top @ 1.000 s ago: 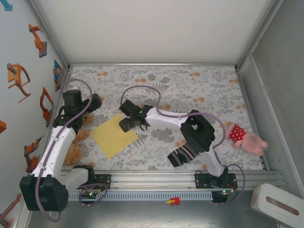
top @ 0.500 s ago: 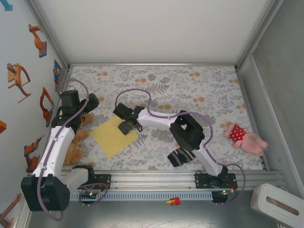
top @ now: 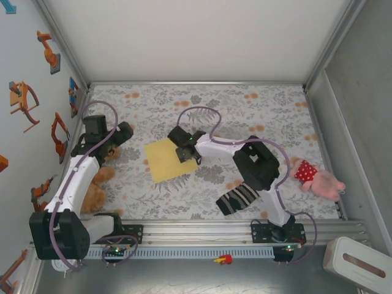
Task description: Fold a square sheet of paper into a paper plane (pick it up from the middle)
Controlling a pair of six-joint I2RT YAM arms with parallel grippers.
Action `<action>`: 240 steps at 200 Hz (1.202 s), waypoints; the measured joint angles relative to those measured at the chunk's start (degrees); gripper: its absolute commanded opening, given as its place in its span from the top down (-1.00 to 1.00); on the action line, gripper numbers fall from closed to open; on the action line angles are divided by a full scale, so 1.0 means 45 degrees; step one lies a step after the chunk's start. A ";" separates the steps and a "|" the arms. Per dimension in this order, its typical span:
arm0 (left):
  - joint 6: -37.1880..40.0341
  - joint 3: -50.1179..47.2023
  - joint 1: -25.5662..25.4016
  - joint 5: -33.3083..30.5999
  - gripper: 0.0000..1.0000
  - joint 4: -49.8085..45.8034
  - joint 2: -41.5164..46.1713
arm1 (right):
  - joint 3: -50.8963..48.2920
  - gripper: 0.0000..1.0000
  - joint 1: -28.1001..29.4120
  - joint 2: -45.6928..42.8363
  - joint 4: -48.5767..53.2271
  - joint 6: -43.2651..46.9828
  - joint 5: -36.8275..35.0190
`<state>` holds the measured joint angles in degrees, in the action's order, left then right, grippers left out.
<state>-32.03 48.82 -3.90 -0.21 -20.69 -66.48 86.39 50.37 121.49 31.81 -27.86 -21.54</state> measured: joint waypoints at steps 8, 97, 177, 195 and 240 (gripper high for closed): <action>-0.0102 0.0034 -0.0155 0.0131 -0.99 0.0029 -0.0199 | -0.0495 -0.76 -0.0296 -0.0325 0.0034 -0.0369 -0.0097; -0.1851 0.0787 -0.3279 0.2181 -0.81 0.1069 -0.3842 | -0.3895 -0.72 -0.2361 -0.3939 0.0447 -0.1132 0.0894; -0.3507 0.2856 -0.5969 0.3779 -0.50 0.2948 -0.7917 | -0.4114 0.21 -0.4925 -0.3944 -0.2341 -0.1481 0.7728; -0.3716 0.3138 -0.6188 0.4007 -0.50 0.3084 -0.8471 | -0.4158 0.24 -0.4954 -0.3507 -0.2409 -0.1530 0.8325; -0.4056 0.3395 -0.6392 0.4206 -0.50 0.3230 -0.9083 | -0.4163 0.27 -0.5163 -0.2754 -0.2526 -0.1671 0.8791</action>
<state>-50.28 64.10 -32.67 18.72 -6.15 -107.35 67.66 27.14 109.10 20.45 -35.38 18.02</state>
